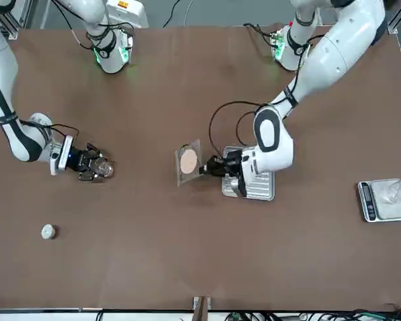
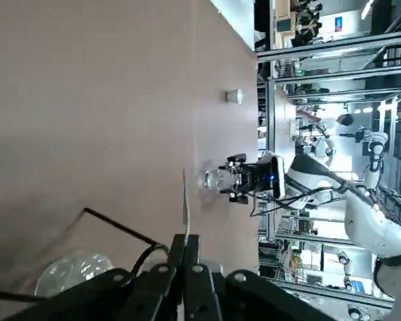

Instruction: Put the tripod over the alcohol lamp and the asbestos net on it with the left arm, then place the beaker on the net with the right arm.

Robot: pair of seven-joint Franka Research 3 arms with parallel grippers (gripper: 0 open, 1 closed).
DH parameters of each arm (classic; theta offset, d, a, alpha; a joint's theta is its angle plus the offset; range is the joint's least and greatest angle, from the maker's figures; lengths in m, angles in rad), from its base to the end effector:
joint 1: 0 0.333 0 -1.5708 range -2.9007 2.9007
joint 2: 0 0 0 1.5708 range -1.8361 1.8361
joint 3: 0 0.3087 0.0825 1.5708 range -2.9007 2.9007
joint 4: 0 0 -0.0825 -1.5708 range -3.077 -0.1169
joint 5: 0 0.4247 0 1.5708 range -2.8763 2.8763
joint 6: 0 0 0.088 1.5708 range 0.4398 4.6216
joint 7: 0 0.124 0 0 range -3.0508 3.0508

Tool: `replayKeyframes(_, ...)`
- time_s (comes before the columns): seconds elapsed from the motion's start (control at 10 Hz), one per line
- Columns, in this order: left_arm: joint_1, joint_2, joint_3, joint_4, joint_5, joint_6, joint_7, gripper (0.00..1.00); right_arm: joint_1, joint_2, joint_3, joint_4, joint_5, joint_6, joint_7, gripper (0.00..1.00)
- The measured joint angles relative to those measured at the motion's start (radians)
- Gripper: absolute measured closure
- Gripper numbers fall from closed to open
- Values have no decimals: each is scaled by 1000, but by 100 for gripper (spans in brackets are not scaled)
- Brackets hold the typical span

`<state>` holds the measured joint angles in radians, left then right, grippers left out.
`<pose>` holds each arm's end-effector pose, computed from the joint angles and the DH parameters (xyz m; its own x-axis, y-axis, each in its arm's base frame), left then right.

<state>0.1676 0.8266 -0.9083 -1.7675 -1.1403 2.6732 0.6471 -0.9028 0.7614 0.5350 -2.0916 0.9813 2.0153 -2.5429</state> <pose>0.5768 -0.4210 0.2145 0.9988 0.0011 0.0498 -0.0455 -0.3852 0.9217 0.5173 -0.0872 0.0551 0.1284 0.2609 0.9568 0.9796 -0.1838 -0.0814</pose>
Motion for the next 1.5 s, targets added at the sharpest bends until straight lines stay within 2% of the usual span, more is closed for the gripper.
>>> replayKeyframes(0.2,-14,0,-2,-34,-4,27,0,98,15,-14,6,5,0,-2,35,41)
replayKeyframes(0.6,-9,0,-4,-49,-6,37,5,98,60,-69,8,5,10,-7,106,41)
replayKeyframes(0.9,-7,0,-4,-56,-6,38,23,93,81,-88,11,5,17,-10,131,41)
replayKeyframes(1.1,-3,0,-4,-64,-6,39,34,91,88,-105,33,6,18,-11,160,41)
replayKeyframes(1.3,-1,0,-4,-70,-6,39,37,86,89,-110,65,12,21,-10,186,41)
replayKeyframes(1.4,0,0,-4,-70,-6,39,41,81,91,-112,80,15,36,-9,197,41)
replayKeyframes(1.5,0,0,-4,-70,-6,40,44,71,93,-117,89,16,51,-8,200,41)
